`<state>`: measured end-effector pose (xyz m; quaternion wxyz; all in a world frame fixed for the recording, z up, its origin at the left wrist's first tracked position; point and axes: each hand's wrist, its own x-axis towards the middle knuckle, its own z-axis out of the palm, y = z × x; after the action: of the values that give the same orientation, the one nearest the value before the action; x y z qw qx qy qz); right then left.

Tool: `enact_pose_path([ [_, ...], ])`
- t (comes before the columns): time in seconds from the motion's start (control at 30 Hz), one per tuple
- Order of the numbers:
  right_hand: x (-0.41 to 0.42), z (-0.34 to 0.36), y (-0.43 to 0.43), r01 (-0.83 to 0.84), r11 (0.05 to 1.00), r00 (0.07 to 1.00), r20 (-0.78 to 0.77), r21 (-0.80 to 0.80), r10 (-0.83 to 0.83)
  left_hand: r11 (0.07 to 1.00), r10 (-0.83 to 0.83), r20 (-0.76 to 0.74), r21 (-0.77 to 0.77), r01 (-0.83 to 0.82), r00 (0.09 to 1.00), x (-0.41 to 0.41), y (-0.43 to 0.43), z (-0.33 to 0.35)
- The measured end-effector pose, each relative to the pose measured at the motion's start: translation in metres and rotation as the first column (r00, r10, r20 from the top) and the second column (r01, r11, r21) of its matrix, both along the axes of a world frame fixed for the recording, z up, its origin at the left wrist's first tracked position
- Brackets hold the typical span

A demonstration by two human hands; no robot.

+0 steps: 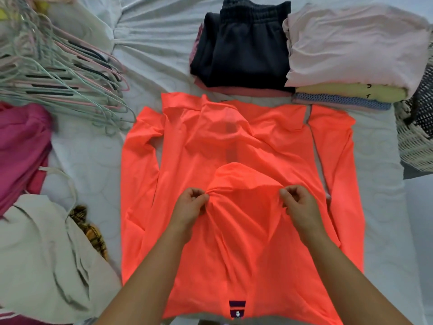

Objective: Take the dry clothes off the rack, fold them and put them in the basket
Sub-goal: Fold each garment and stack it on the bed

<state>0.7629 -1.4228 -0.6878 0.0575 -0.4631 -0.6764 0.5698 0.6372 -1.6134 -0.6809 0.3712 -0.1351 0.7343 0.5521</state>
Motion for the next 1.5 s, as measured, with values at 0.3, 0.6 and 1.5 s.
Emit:
enact_pose_path([
  [0.3, 0.011, 0.008, -0.001, -0.125, 0.98, 0.991, 0.072, 0.154, 0.114, 0.95, -0.302, -0.228, -0.156, 0.271, 0.926, -0.001, 0.011, -0.005],
  [0.6, 0.018, 0.021, 0.009, -0.132, 0.858, 0.991, 0.086, 0.496, 0.103, 0.941, -0.312, -0.438, -0.262, 0.212, 0.843, -0.003, 0.0, 0.004],
  [1.5, 0.025, 0.037, 0.021, -0.293, 0.756, 0.936, 0.015, 0.585, 0.352, 0.61, -0.761, -0.39, -0.16, 0.776, 0.518, -0.011, 0.097, 0.034],
])
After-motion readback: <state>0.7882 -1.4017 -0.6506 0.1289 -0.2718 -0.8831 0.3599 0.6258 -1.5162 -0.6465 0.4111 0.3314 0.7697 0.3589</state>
